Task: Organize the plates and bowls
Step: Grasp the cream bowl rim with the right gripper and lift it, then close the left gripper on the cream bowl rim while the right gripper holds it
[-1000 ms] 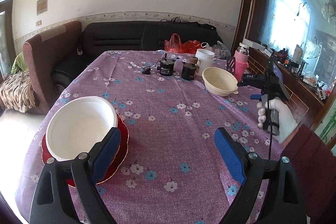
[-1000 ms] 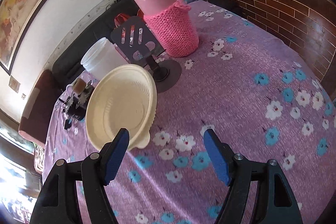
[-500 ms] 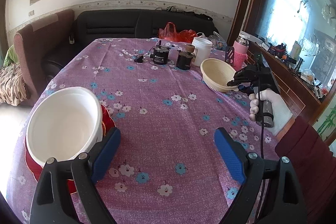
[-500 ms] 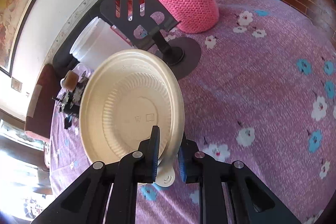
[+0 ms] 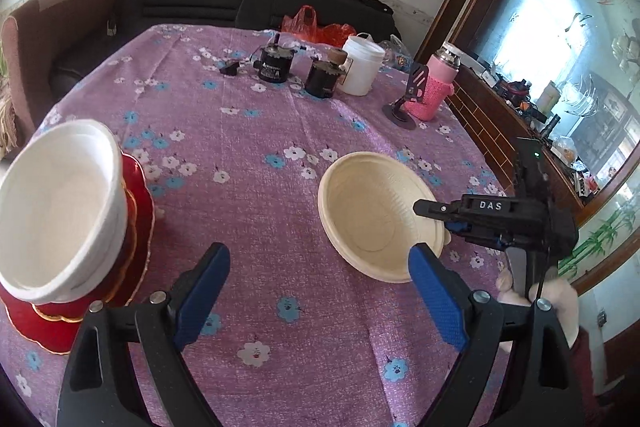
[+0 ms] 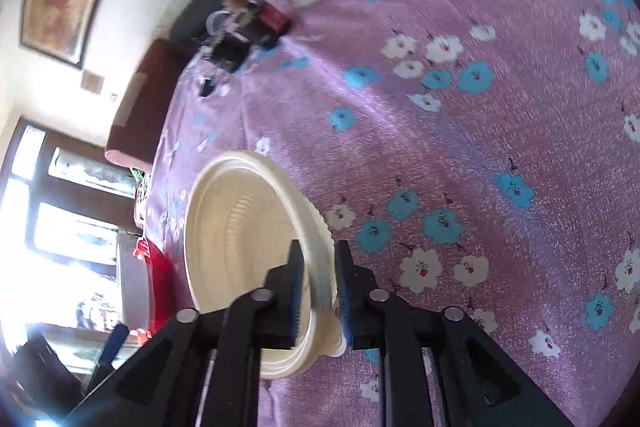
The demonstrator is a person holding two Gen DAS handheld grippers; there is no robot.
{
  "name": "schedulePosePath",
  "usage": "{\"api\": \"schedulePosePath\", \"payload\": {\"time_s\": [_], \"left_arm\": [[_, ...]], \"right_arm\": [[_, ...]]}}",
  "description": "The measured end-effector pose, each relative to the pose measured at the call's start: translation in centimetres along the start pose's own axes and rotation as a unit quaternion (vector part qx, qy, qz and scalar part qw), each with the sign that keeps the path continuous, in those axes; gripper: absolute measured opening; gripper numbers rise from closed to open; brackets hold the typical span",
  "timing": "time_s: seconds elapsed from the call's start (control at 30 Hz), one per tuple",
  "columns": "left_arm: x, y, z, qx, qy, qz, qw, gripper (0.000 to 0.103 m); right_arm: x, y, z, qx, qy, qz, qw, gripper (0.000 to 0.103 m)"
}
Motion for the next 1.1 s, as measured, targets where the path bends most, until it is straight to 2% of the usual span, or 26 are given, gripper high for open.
{"api": "schedulePosePath", "payload": {"time_s": [0.07, 0.17, 0.33, 0.43, 0.47, 0.5, 0.57, 0.8, 0.83, 0.9, 0.97, 1.1], "left_arm": [[1.0, -0.3, -0.1, -0.011, 0.001, 0.010, 0.9999, 0.090], [2.0, -0.6, -0.4, -0.017, -0.018, 0.010, 0.9996, 0.090], [4.0, -1.8, -0.4, -0.039, -0.017, 0.007, 0.9991, 0.089], [5.6, -2.9, -0.7, -0.044, -0.002, 0.012, 0.9990, 0.070], [6.3, -3.3, -0.8, -0.044, 0.000, 0.019, 0.9989, 0.058], [6.9, -3.6, -1.0, -0.044, 0.003, 0.027, 0.9987, 0.052], [7.9, -4.1, -1.2, -0.044, 0.008, 0.037, 0.9983, 0.052], [11.8, -4.5, -2.8, -0.018, -0.011, 0.070, 0.9974, 0.051], [12.3, -4.4, -2.8, -0.019, -0.010, 0.078, 0.9967, 0.049], [13.0, -4.2, -2.6, -0.024, -0.010, 0.088, 0.9958, 0.016], [12.9, -4.0, -2.2, -0.034, 0.000, 0.089, 0.9954, 0.013], [12.0, -3.7, -2.5, -0.025, -0.015, 0.073, 0.9969, 0.013]], "right_arm": [[-0.4, 1.0, 0.2, -0.021, 0.017, -0.058, 0.998, 0.042], [-0.7, 1.9, -0.1, -0.039, 0.025, -0.118, 0.992, 0.044], [-0.3, 1.8, -0.4, -0.037, 0.049, -0.122, 0.991, 0.044], [-1.6, 2.4, -0.1, -0.048, 0.052, -0.140, 0.988, 0.044], [-1.3, 2.4, -0.1, -0.052, 0.055, -0.141, 0.987, 0.044], [-1.3, 2.4, 0.0, -0.055, 0.060, -0.140, 0.987, 0.044], [-0.9, 2.5, 0.0, -0.056, 0.059, -0.132, 0.988, 0.044], [0.3, 2.2, 0.0, -0.058, 0.063, -0.106, 0.991, 0.044], [0.5, 2.1, -0.1, -0.056, 0.061, -0.102, 0.991, 0.042], [0.7, 2.1, -0.1, -0.056, 0.059, -0.098, 0.992, 0.036], [0.8, 2.2, 0.0, -0.058, 0.066, -0.098, 0.991, 0.022], [1.4, 2.2, 0.2, -0.065, 0.071, -0.086, 0.992, 0.015]]}}
Point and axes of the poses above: each gripper's, at about its wrist camera, not at the fingertips, and x roughly the way its jaws point, z to its left, y to its underside, the point moved 1 cm from there along x, roughly the way its jaws point, and after that the axes turned 12 degrees about z, right-handed, at the moved point
